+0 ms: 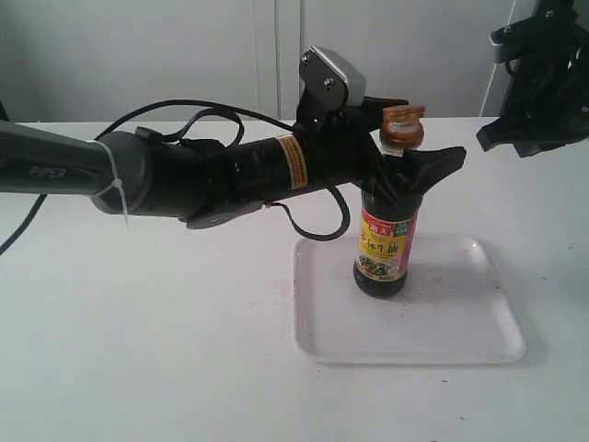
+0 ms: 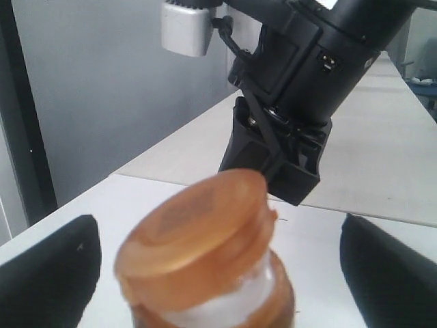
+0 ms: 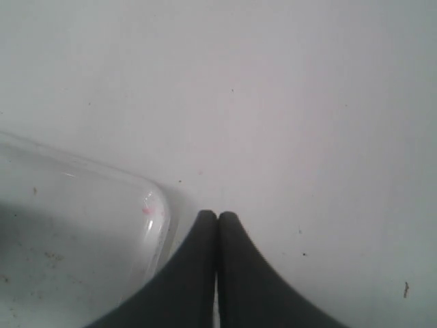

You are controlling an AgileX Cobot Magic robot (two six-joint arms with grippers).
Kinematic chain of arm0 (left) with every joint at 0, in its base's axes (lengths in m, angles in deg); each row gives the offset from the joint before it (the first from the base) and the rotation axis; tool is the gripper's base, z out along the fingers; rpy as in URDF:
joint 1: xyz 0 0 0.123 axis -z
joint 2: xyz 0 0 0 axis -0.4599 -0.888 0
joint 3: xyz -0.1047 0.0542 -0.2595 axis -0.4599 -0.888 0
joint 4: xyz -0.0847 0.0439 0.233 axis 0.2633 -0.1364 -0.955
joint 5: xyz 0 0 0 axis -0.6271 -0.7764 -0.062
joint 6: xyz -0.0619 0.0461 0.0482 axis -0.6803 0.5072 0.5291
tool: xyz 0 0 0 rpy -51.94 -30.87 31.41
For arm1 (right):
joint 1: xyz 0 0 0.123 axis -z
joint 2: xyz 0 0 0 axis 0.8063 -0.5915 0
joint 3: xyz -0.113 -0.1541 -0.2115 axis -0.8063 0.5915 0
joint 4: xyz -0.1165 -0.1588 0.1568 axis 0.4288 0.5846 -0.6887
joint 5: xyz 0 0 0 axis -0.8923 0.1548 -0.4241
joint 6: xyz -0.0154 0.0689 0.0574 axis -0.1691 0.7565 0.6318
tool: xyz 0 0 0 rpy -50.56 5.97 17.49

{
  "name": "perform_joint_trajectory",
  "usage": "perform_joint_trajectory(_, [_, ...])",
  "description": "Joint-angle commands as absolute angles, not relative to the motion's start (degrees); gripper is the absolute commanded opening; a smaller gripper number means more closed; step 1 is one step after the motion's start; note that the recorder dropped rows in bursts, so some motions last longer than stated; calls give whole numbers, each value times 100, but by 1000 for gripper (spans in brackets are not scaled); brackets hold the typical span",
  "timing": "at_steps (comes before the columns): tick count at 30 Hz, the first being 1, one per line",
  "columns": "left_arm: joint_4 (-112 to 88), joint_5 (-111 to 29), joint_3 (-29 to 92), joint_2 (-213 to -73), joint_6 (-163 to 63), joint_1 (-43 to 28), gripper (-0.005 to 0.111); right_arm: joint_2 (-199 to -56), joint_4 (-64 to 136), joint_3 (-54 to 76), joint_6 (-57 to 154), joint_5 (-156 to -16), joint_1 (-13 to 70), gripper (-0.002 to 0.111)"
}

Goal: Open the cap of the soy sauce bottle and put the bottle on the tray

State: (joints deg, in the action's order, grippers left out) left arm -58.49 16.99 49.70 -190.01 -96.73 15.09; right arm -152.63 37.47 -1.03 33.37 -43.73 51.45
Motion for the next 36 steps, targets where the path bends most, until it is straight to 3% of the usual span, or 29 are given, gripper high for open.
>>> perform_joint_trajectory(1, [-5838,1782,5060,-18927,-9715,1495,95,-15241,3752,-80,3354,-4412,5208,0])
perform_joint_trajectory(33, [-6017,1471,5107,-18039,-10077,1505,94,-15241,3752,-80,3354,-4415,5208,0])
perform_joint_trajectory(36, [-6087,1235,5107,-17949,-10098,1505,88,-15241,3752,-80,3354,-4404,5208,0])
